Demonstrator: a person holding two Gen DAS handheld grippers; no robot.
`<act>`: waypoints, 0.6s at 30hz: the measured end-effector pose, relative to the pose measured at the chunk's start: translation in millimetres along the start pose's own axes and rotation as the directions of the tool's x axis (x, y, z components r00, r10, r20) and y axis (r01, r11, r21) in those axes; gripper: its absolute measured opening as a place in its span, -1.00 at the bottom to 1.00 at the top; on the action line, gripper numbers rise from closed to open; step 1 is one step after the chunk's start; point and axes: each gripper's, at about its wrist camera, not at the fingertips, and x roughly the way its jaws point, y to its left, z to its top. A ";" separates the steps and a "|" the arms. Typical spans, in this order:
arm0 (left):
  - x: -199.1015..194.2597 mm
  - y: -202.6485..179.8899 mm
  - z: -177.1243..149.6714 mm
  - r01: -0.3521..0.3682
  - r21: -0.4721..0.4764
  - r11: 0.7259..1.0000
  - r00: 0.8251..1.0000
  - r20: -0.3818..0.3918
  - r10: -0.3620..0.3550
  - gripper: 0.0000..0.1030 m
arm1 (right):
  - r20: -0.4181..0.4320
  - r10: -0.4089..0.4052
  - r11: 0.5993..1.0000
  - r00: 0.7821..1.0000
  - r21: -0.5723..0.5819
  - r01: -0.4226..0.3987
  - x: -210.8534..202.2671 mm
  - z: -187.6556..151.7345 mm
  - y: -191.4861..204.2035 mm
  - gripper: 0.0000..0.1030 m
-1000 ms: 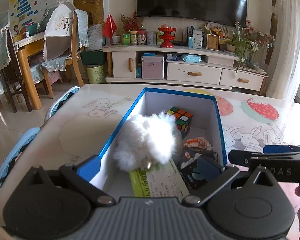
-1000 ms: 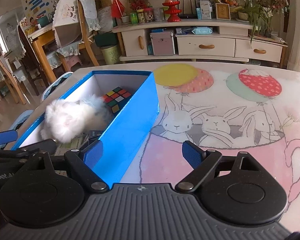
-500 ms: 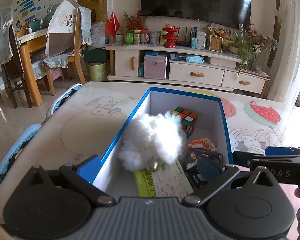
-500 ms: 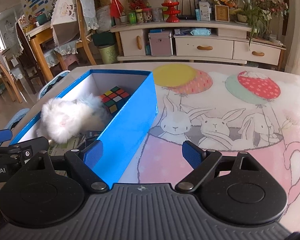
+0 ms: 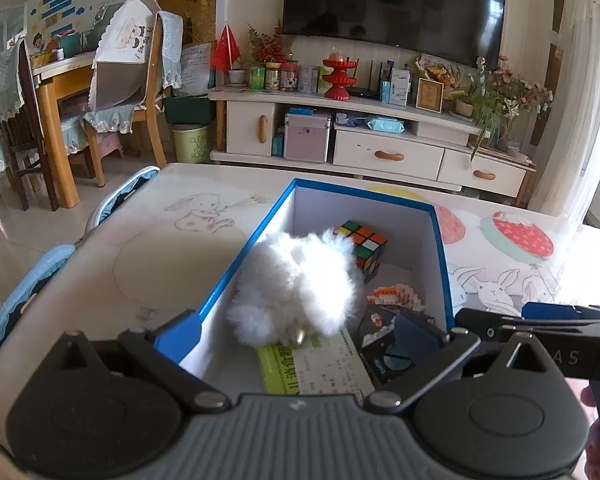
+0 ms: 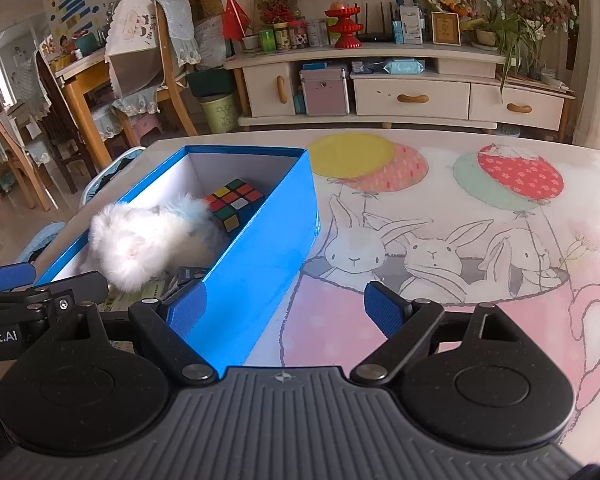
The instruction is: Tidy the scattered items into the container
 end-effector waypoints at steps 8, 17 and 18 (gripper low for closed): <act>-0.4 0.8 -0.4 -0.006 -0.005 1.000 1.000 0.010 0.006 0.99 | 0.000 0.007 1.000 1.000 0.001 -0.007 -0.7 -1.2 0.3 1.00; -4.0 -1.2 0.2 -0.028 0.002 1.000 0.999 0.038 0.028 0.99 | 0.001 0.013 1.000 1.000 -0.003 -0.013 -1.8 -3.5 0.7 1.00; -4.4 -1.4 0.3 -0.031 0.002 1.000 0.999 0.041 0.031 0.99 | 0.001 0.013 1.000 1.000 -0.003 -0.013 -1.7 -3.6 0.7 1.00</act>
